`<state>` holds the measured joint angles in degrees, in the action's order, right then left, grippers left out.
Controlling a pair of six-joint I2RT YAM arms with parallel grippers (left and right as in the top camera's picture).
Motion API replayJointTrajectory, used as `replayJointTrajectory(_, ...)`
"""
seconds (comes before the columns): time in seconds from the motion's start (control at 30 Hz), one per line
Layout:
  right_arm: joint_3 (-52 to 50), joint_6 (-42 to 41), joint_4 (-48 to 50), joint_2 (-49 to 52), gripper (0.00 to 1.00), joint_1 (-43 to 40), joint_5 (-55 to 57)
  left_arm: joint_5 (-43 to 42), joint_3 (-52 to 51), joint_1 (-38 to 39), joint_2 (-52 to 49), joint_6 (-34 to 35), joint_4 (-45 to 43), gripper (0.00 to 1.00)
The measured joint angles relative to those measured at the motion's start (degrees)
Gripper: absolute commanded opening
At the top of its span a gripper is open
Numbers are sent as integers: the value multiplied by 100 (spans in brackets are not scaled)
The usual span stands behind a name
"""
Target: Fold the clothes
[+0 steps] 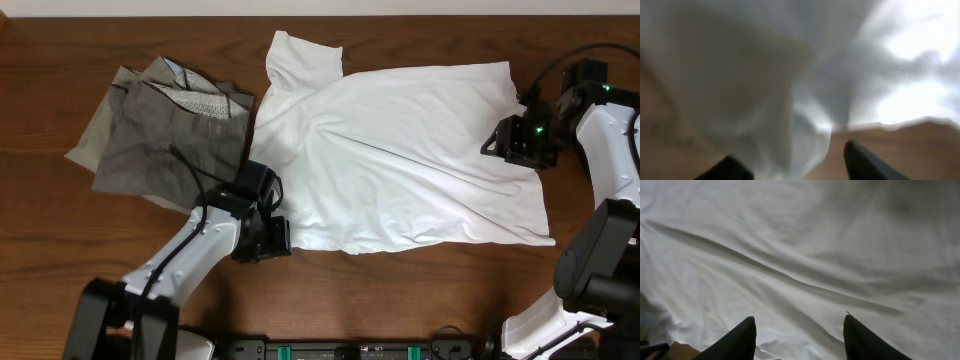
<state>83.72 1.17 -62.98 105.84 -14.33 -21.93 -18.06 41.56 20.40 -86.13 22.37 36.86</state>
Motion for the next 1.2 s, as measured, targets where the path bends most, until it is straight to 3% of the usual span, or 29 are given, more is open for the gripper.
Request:
replayJointTrajectory(0.03,0,0,-2,0,54,0,0,-4,0,0,-107,-4,-96,6)
replayJointTrajectory(0.13,0,0,-2,0,53,0,0,-103,7,0,-330,-31,-22,6)
replayJointTrajectory(0.23,0,2,0,0,52,0,4,-365,181,-4,-330,-31,654,6)
replayJointTrajectory(0.37,0,7,-7,0,52,0,33,-553,997,0,-221,-151,1884,6)
replayJointTrajectory(0.47,0,13,-2,0,51,0,57,-343,1762,0,13,-297,2282,6)
replayJointTrajectory(0.63,0,15,-4,0,50,0,94,540,2693,0,404,-468,2291,6)
replayJointTrajectory(0.8,-70,13,46,0,49,2,96,1300,2771,-7,380,-573,2072,6)
replayJointTrajectory(1.2,-1005,-474,155,0,59,63,688,1720,2771,-7,101,-636,2059,6)
